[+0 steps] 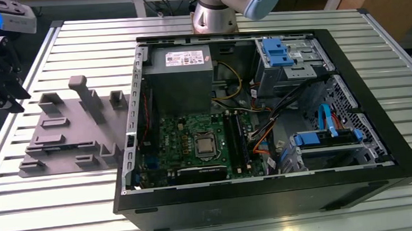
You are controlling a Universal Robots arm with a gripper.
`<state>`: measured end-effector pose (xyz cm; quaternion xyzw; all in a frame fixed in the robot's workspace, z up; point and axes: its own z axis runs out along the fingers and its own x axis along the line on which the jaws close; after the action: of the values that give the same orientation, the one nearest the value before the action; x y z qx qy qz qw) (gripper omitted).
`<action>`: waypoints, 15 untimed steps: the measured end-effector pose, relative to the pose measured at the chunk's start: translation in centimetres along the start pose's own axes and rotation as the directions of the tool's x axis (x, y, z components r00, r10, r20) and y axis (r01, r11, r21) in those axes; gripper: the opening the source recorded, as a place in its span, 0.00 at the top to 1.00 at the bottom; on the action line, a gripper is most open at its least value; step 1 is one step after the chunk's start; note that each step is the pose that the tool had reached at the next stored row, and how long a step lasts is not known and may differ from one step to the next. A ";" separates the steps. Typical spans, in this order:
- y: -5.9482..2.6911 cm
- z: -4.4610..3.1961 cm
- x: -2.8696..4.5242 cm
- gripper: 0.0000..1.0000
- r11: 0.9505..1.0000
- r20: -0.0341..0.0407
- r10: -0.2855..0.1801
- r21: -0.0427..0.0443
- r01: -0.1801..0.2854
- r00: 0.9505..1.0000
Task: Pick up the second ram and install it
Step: 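Pick up the second ram and move it above second insertion slot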
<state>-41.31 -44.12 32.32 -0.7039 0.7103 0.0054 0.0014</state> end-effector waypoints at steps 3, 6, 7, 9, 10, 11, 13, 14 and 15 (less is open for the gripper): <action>-0.01 0.19 0.00 0.62 1.000 -0.001 0.003 0.000 -0.003 1.000; 0.00 0.25 0.00 0.62 1.000 -0.001 0.003 0.000 -0.003 1.000; 0.00 0.26 0.00 0.62 1.000 -0.001 0.003 0.000 -0.003 1.000; 0.00 0.31 0.00 0.62 1.000 -0.001 0.003 0.000 -0.003 1.000; 0.00 0.36 0.00 0.62 1.000 -0.001 0.003 0.000 -0.003 1.000; 0.00 0.40 0.00 0.62 1.000 -0.001 0.003 0.000 -0.003 1.000; 0.00 0.53 0.00 0.62 1.000 -0.001 0.003 0.000 -0.003 1.000; 0.00 0.61 0.00 0.62 1.000 -0.001 0.003 0.000 -0.003 1.000; 0.00 0.68 0.01 0.62 1.000 -0.001 0.003 0.000 -0.003 1.000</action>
<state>-41.31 -44.12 31.64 -0.7029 0.7112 0.0050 0.0012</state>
